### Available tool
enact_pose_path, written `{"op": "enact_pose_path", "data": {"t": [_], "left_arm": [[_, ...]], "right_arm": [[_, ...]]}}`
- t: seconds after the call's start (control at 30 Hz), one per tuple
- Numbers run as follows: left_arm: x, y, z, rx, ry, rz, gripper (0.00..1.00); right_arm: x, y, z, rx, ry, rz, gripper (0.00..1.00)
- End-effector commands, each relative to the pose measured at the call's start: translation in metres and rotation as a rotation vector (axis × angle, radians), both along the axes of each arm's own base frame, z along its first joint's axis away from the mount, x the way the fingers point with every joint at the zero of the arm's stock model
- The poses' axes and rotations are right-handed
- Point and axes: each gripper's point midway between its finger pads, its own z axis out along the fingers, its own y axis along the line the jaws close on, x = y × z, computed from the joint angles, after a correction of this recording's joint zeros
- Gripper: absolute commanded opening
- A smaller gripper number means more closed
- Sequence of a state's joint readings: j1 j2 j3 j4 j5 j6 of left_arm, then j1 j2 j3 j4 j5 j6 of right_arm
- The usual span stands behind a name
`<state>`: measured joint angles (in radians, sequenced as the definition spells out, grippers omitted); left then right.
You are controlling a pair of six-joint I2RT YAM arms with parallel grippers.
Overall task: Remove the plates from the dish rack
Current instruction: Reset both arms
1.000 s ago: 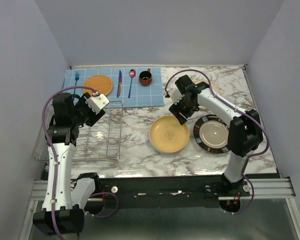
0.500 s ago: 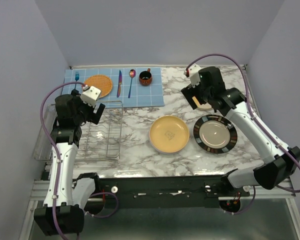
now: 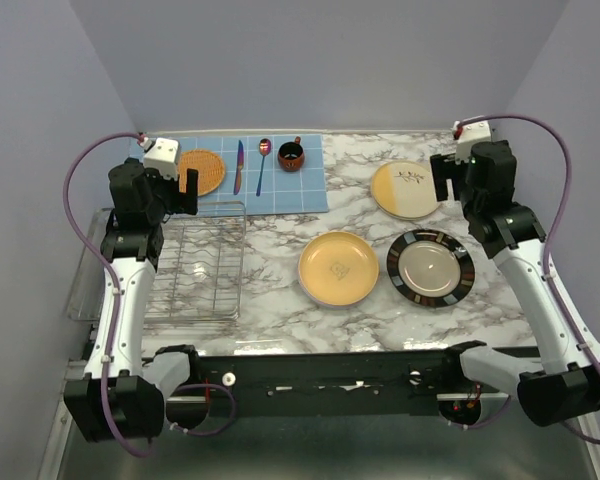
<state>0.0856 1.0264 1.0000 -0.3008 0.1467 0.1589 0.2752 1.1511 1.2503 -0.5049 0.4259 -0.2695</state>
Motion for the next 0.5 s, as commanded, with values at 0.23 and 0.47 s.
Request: {"op": "enact_pose_path", "data": {"t": [0.23,0.47], "left_arm": [[0.021,-0.02,0.043,-0.021,-0.12,-0.008,0.99],[0.011,-0.029,0.041,-0.021,-0.186,-0.009,0.99]], "right_arm": [[-0.002,-0.047,-0.002,0.215,-0.106,-0.138,1.0],[-0.012,-0.05,-0.003,0.204,-0.169,-0.136,1.0]]}}
